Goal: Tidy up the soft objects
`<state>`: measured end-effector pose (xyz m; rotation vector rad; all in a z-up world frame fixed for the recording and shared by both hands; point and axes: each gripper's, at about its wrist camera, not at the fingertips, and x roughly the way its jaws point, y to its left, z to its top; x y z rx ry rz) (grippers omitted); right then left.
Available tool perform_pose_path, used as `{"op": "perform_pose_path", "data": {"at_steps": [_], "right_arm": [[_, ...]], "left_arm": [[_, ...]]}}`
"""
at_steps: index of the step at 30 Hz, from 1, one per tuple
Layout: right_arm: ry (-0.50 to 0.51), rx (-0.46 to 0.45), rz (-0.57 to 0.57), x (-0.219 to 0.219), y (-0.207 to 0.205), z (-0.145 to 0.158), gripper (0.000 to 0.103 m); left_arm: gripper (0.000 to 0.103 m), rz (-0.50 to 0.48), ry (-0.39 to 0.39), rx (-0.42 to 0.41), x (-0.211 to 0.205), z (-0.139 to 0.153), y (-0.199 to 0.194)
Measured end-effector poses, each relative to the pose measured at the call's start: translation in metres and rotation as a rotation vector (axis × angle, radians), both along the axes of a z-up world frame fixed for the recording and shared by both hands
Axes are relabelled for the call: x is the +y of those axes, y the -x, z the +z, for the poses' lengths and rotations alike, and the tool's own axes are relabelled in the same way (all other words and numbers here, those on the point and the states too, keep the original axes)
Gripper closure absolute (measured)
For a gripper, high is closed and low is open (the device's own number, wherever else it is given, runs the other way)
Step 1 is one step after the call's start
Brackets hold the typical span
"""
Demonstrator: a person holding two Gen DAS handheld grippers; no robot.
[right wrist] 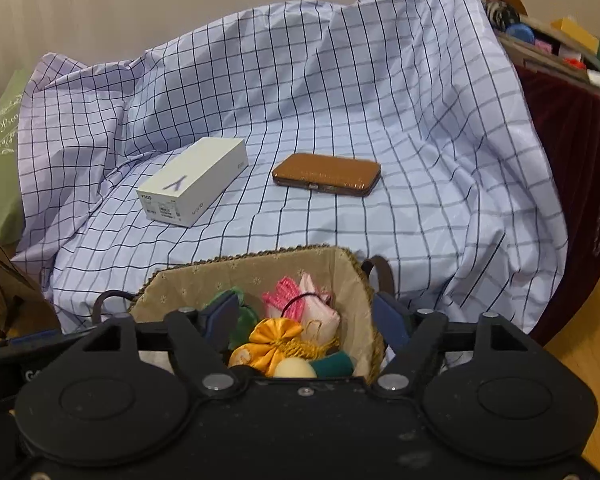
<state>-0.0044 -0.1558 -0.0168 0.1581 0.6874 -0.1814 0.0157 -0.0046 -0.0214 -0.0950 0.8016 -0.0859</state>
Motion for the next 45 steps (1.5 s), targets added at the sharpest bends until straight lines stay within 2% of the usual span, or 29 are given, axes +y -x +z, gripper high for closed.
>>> {"op": "perform_pose_path", "data": {"at_steps": [2,8,10,12,15,24,45], "right_arm": [[0.02,-0.006,0.004,-0.001,0.001,0.003,0.025],[0.054,-0.006,0.024,-0.006,0.003,0.009,0.013],[0.06,-0.003,0.022,-0.008,0.006,0.01,0.004],[0.066,-0.001,0.014,-0.009,0.009,0.01,0.001],[0.074,0.005,0.005,-0.009,0.012,0.009,0.0],[0.102,0.057,0.003,-0.003,0.013,-0.001,0.0],[0.094,0.091,-0.017,-0.006,0.013,-0.005,0.0]], "left_arm": [[0.014,-0.002,-0.008,-0.008,0.0,0.002,0.001],[0.011,-0.01,-0.029,-0.026,-0.002,0.007,0.005],[0.009,-0.008,-0.036,-0.028,-0.001,0.008,0.006],[0.009,-0.007,-0.044,-0.026,-0.001,0.009,0.007],[0.004,-0.004,-0.051,-0.021,-0.001,0.009,0.009],[0.004,0.012,-0.072,-0.005,-0.001,0.008,0.011],[0.004,0.024,-0.082,0.002,0.0,0.007,0.012]]}}
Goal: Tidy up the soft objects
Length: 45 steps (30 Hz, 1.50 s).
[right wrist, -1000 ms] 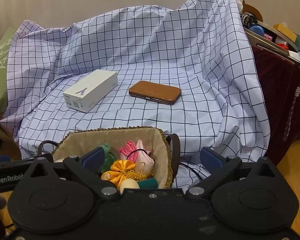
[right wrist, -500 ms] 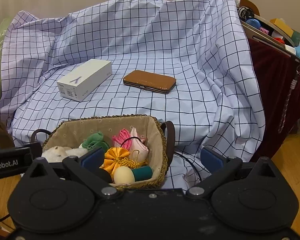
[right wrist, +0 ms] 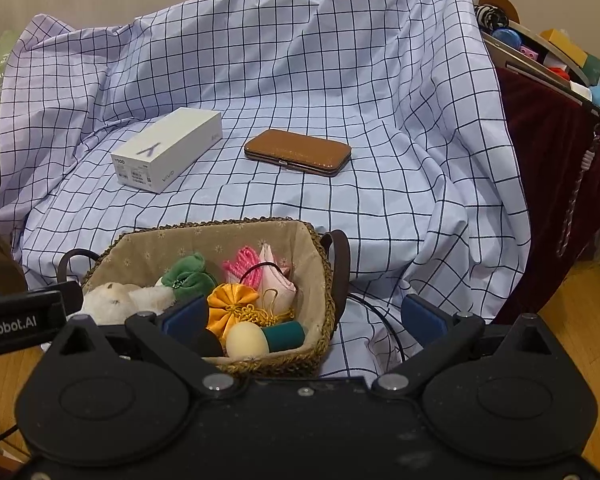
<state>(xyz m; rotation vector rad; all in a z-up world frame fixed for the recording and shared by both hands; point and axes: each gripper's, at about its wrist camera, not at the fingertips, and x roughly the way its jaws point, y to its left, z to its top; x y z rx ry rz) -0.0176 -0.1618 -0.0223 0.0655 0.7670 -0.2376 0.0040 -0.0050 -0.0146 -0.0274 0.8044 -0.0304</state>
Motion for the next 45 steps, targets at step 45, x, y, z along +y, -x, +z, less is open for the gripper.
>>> {"op": "perform_pose_path", "data": {"at_steps": [45], "right_arm": [[-0.002,0.004,0.001,0.0004,0.0,-0.0011,0.0]], "left_arm": [[0.004,-0.003,-0.003,0.01,0.0005,-0.0031,-0.0004]]}}
